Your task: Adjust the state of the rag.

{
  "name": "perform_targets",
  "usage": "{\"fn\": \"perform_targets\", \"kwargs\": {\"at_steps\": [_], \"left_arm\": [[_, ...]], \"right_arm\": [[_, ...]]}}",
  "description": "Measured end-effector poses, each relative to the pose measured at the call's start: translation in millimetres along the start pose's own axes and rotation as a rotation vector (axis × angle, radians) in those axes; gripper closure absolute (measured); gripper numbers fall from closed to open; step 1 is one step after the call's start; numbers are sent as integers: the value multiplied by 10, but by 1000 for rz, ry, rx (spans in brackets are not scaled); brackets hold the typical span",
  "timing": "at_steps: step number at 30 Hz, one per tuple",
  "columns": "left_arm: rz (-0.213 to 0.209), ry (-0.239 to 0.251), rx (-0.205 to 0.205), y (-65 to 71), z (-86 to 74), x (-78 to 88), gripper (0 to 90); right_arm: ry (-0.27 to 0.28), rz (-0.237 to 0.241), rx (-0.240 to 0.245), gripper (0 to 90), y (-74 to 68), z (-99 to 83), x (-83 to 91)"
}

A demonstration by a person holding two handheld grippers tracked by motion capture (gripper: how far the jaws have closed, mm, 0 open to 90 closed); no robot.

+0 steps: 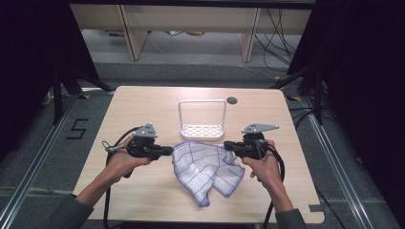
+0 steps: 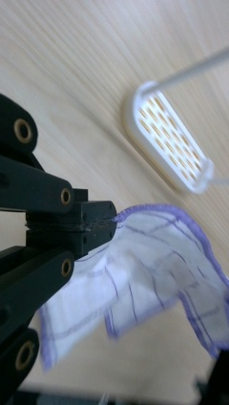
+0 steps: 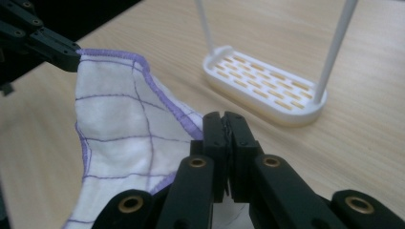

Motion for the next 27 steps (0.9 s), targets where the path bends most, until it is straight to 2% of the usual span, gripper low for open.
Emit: {"fn": "perform_targets", "kwargs": {"at_steps": [1, 2, 3, 4, 5, 6, 7, 8, 9, 10, 12, 15, 16, 17, 18, 19, 20, 21, 22, 23, 24, 25, 26, 27], "left_arm": [[4, -16, 8, -56, -38, -82, 889], [4, -16, 8, -56, -38, -82, 888], [29, -35, 20, -154, -91, -226, 888], [41, -63, -6, -214, -115, -271, 888], [54, -63, 9, -244, -128, -327, 888], [55, -70, 16, -272, -137, -371, 888], [65, -76, 7, -308, -146, -411, 888], [73, -88, -3, -333, -155, -437, 887], [83, -92, 6, -358, -168, -487, 887], [87, -97, 9, -381, -169, -517, 886], [88, -101, -4, -413, -162, -546, 884], [116, -106, 1, -473, -129, -666, 876], [132, -96, 1, -485, -114, -698, 860], [134, -94, 1, -493, -106, -707, 813], [139, -87, 21, -492, -101, -705, 757], [142, -87, 31, -492, -98, -691, 676], [149, -87, 46, -487, -99, -657, 584], [159, -71, 68, -469, -98, -587, 522], [165, -54, 89, -446, -97, -520, 497], [165, -54, 89, -446, -97, -520, 471], [119, -29, 128, -345, -107, -392, 440], [106, -23, 143, -282, -124, -334, 424], [91, -26, 146, -229, -142, -293, 412], [81, -18, 152, -150, -167, -249, 400]], "right_arm": [[-42, -17, -28, 887, 62, -27, -86], [-42, -17, -28, 887, 62, -27, -86], [-82, -24, -39, 887, 156, -60, -248], [-105, -48, -34, 887, 210, -76, -309], [-91, -61, -13, 887, 273, -83, -393], [-125, -74, -24, 887, 306, -108, -432], [-112, -73, -29, 886, 343, -116, -497], [-146, -81, -31, 887, 377, -136, -521], [-146, -84, -22, 887, 408, -143, -551], [-155, -91, -34, 886, 449, -154, -586], [-140, -91, -36, 886, 483, -154, -627], [-180, -94, -53, 876, 606, -169, -692], [-190, -96, -59, 849, 624, -174, -696], [-181, -111, -77, 789, 661, -169, -708], [-155, -115, -101, 722, 679, -159, -719], [-170, -131, -113, 649, 694, -155, -676], [-181, -158, -135, 618, 689, -153, -632], [-189, -190, -133, 593, 668, -152, -570], [-147, -197, -52, 558, 671, -130, -509], [-147, -197, -52, 558, 671, -130, -509], [-137, -220, -68, 512, 620, -144, -342], [-116, -208, -61, 497, 598, -162, -267], [-113, -213, -79, 483, 559, -189, -182], [-104, -219, -62, 473, 554, -215, -131]]}}
Point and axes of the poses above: each handheld gripper's, and its own axes: x roughly backward along the jaws, z roughly out of its top, y roughly to its right, the point moved 6 cm from there along -x, roughly forward along the jaws, and after that the axes turned 2 degrees about -z, right-handed, at the moved point
